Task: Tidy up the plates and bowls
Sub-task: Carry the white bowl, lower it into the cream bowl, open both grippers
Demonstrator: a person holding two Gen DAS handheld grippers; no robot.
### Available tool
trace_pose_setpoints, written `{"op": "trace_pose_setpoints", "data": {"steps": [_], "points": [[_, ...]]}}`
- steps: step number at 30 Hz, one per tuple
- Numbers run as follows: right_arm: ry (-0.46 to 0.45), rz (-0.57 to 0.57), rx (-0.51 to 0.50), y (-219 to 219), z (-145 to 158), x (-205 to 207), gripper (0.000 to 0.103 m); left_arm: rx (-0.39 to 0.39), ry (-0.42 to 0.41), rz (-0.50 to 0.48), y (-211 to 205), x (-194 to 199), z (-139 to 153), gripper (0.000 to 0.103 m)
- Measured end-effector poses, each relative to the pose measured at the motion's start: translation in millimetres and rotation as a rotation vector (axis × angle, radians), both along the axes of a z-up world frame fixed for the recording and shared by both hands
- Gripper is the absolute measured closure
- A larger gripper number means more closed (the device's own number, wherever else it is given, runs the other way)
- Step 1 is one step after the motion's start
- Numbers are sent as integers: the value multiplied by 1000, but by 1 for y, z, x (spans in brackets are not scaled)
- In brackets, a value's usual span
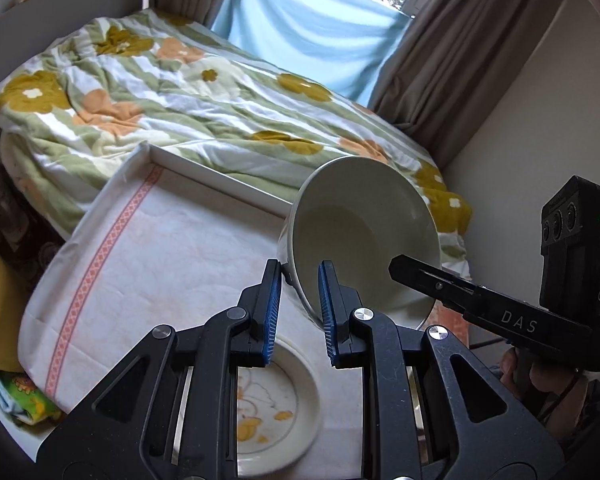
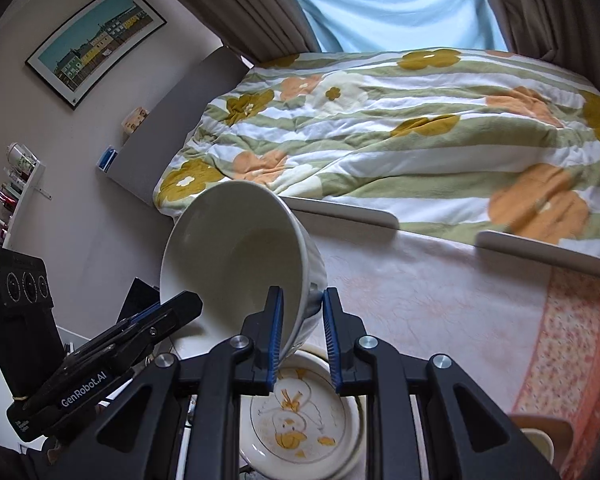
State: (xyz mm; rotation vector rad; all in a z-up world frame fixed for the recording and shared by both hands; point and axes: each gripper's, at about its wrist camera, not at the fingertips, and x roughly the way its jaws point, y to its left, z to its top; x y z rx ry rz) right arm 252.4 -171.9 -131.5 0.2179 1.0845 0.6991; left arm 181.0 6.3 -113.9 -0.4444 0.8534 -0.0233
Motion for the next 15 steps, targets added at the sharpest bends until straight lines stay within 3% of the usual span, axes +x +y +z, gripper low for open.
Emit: {"op": "trace_pose_setpoints", "data": {"steps": [7, 15], "points": [[-17, -113, -44, -90, 6, -51, 85, -25, 13, -128, -95, -29, -5, 86], [49, -265, -86, -169, -19, -90, 85, -39, 108, -286, -170, -39, -32, 86]]}}
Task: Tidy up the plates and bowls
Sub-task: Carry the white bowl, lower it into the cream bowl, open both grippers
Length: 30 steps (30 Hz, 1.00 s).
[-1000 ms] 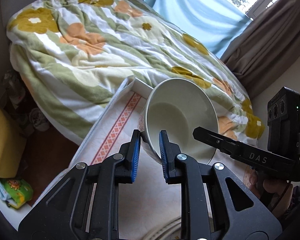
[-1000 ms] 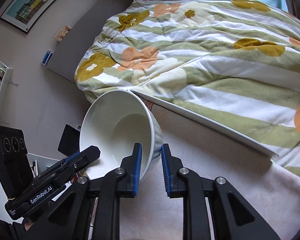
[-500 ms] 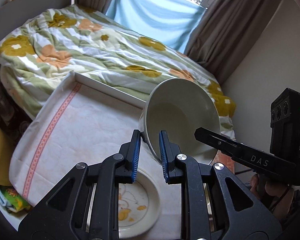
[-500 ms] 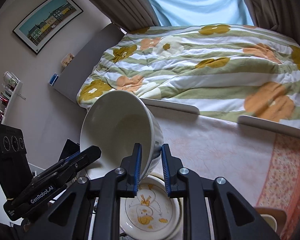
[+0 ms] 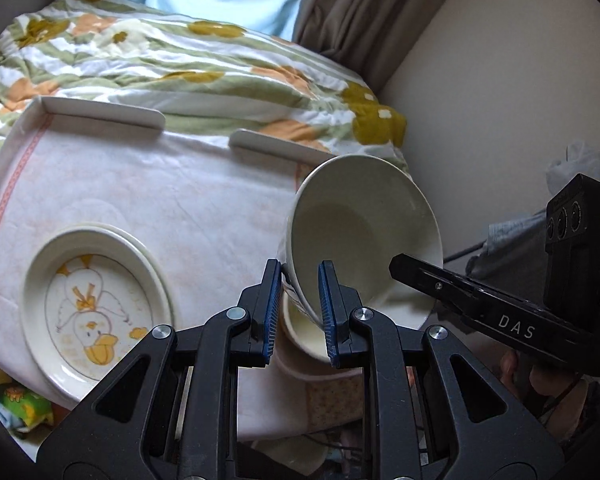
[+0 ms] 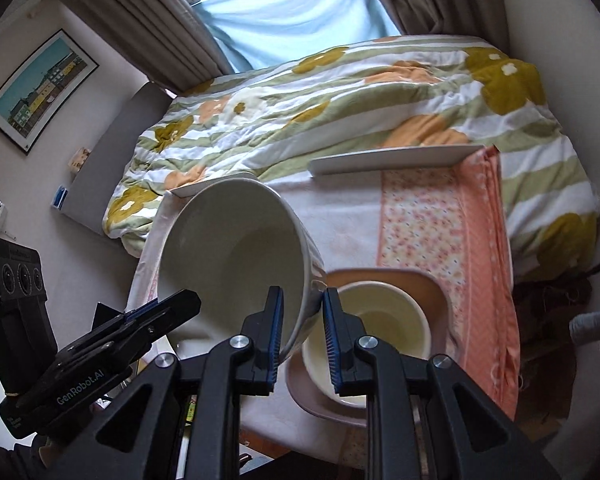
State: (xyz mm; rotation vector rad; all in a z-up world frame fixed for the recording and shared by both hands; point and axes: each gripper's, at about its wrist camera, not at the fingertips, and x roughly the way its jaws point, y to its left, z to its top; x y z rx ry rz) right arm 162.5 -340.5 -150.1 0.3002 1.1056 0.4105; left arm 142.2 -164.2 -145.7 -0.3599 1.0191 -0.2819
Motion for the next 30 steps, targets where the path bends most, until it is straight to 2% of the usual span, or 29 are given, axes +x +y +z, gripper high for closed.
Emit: {"op": "trace_pose_setpoints", "data": {"steps": [5, 14, 23, 30], "points": [[64, -88, 0, -27, -24, -13, 85, 8, 73, -73, -26, 6, -22, 86], [141, -139, -21, -38, -65, -23, 85, 110, 142, -156, -46, 13, -56, 86], [150, -157, -51, -39, -79, -19, 85, 193, 151, -211, -58, 25, -71, 86], [143, -144, -104, -34, -78, -20, 85, 310, 135, -251, -72, 23, -74, 86]]}}
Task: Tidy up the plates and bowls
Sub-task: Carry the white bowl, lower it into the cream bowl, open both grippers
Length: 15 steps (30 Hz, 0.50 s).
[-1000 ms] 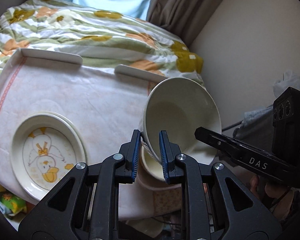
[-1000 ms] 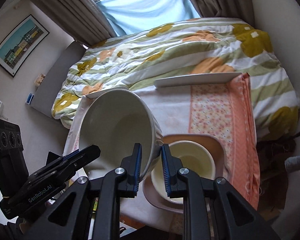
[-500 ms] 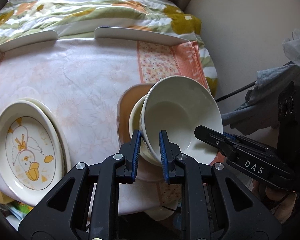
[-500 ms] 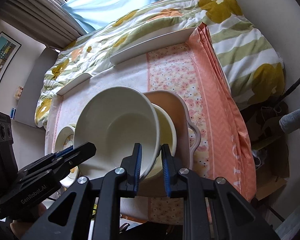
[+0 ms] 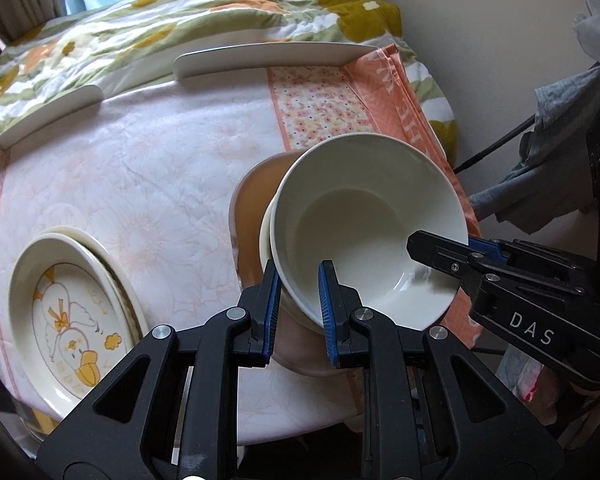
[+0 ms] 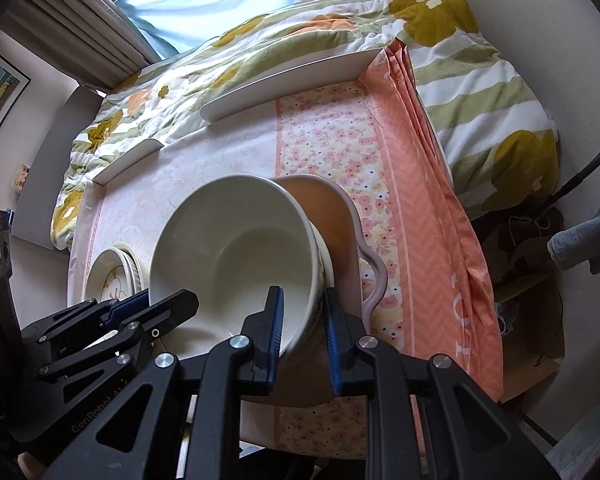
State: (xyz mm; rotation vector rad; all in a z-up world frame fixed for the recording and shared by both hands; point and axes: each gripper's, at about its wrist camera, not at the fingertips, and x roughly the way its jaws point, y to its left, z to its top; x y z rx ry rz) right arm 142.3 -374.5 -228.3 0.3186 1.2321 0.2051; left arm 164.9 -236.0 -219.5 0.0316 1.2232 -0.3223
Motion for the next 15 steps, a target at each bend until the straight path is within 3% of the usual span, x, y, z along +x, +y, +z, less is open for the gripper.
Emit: {"op": "trace_pose_setpoints", "data": {"steps": [5, 15], "points": [[-13, 27, -56, 7, 1, -1, 85, 95, -15, -28, -6, 0, -2, 86], [-34, 52, -105, 13, 2, -2, 85, 177, -53, -68, -12, -3, -7, 86]]}}
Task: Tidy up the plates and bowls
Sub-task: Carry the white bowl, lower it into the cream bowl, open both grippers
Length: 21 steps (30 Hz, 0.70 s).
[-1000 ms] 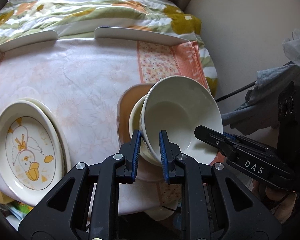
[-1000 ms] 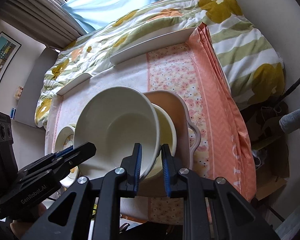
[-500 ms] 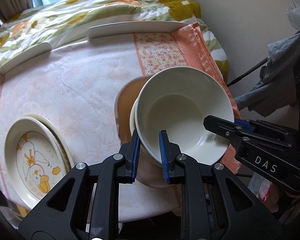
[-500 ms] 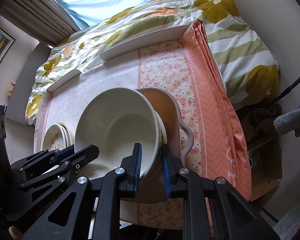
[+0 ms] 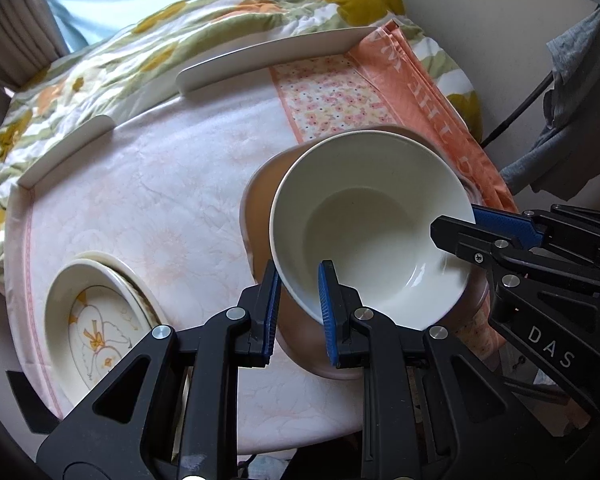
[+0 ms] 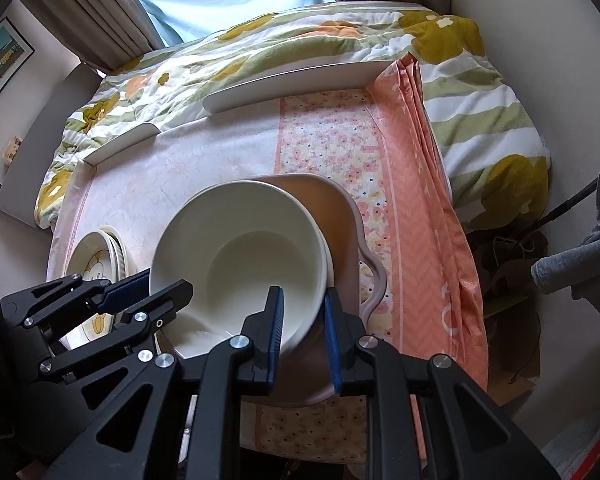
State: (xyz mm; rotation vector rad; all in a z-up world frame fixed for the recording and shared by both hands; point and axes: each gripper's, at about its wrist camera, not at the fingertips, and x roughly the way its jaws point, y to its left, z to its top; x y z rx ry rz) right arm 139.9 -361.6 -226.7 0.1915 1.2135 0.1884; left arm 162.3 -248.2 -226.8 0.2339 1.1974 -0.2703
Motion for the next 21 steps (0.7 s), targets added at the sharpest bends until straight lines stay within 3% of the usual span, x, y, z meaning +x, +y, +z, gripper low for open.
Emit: {"op": "trace_pose_setpoints", "data": {"steps": [15, 18, 21], "points": [[-32, 25, -15, 2, 5, -4, 85, -31, -7, 0, 8, -2, 7, 86], [-54, 11, 7, -5, 13, -7, 85, -61, -34, 21, 17, -5, 23, 86], [-98, 22, 34, -14, 31, -13, 85, -90, -137, 16, 29, -12, 58, 86]]}}
